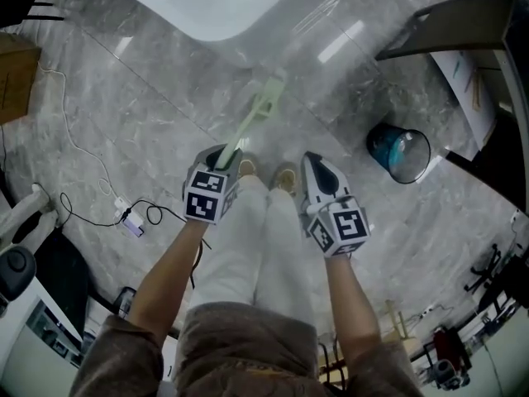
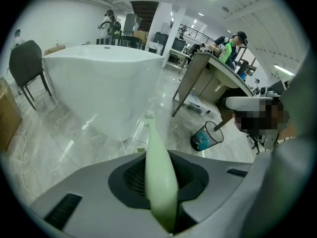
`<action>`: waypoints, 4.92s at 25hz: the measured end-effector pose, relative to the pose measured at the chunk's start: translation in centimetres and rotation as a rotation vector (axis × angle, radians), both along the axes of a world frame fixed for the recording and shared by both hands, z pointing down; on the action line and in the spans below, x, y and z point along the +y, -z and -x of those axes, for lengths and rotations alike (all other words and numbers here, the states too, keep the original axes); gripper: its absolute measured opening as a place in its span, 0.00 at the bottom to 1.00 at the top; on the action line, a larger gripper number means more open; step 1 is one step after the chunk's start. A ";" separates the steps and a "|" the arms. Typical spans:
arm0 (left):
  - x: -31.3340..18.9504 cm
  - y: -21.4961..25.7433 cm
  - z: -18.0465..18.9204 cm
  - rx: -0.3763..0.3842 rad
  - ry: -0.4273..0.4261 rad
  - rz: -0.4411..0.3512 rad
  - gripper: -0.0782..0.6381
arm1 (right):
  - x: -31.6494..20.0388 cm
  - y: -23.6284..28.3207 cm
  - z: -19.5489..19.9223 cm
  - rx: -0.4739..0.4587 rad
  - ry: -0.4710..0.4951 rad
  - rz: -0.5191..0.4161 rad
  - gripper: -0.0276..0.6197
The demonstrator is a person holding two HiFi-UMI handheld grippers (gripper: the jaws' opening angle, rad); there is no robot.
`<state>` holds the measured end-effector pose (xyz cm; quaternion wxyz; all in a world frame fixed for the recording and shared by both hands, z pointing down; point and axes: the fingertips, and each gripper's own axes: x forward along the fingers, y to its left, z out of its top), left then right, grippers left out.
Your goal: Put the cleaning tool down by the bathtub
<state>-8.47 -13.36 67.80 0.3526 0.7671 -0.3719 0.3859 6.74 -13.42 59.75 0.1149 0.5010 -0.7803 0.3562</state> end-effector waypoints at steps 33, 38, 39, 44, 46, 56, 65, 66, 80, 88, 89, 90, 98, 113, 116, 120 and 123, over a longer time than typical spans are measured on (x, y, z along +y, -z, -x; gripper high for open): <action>1.0 -15.5 0.1 -0.156 -0.034 0.255 0.22 | 0.5 -8.7 0.8 -0.019 -0.010 0.070 0.04; 0.5 -16.6 -0.2 -0.188 -0.054 0.292 0.22 | 0.4 -8.7 1.2 -0.022 -0.009 0.074 0.04; 0.3 -16.8 -0.3 -0.193 -0.057 0.300 0.22 | 0.4 -8.8 1.2 -0.023 -0.008 0.075 0.04; -0.5 -17.4 -0.8 -0.230 -0.071 0.342 0.22 | 0.4 -9.1 0.9 -0.030 -0.017 0.082 0.04; -0.8 -17.5 -0.8 -0.243 -0.072 0.362 0.22 | 0.2 -9.1 0.8 -0.036 -0.022 0.081 0.04; -2.5 -19.1 -2.3 -0.265 -0.070 0.417 0.22 | -0.3 -9.6 0.4 -0.046 -0.011 0.092 0.04; -3.0 -20.8 -2.9 -0.280 -0.045 0.474 0.22 | -1.4 -10.3 0.0 -0.059 -0.007 0.098 0.04; -3.1 -21.0 -3.1 -0.282 -0.040 0.483 0.22 | -1.6 -10.3 -0.1 -0.060 -0.006 0.100 0.04; -3.8 -22.1 -3.3 -0.310 -0.060 0.496 0.22 | -2.6 -10.9 -0.8 -0.068 -0.005 0.098 0.04; -3.5 -21.8 -3.8 -0.299 -0.082 0.453 0.25 | -2.4 -10.7 -0.7 -0.071 -0.007 0.100 0.04; -3.5 -21.7 -3.9 -0.294 -0.087 0.443 0.28 | -2.4 -10.6 -0.7 -0.071 -0.009 0.102 0.04; -3.5 -21.5 -4.0 -0.289 -0.092 0.435 0.32 | -2.3 -10.5 -0.7 -0.071 -0.010 0.103 0.04; -4.1 -19.5 -3.5 -0.259 -0.069 0.396 0.36 | -2.5 -9.1 -0.3 -0.064 0.001 0.090 0.04; -4.0 -6.5 -2.3 -0.233 0.013 0.297 0.12 | -2.3 0.8 0.3 -0.046 0.009 0.051 0.04; -2.8 -3.2 -2.2 -0.223 0.036 0.321 0.12 | -1.9 3.7 0.5 -0.044 0.019 0.044 0.04; -1.4 1.6 -2.3 -0.183 0.081 0.330 0.12 | -0.6 7.5 0.8 -0.055 0.021 0.048 0.04; -0.6 6.5 -1.7 -0.142 0.108 0.288 0.12 | 0.7 11.2 1.5 -0.064 0.031 0.037 0.04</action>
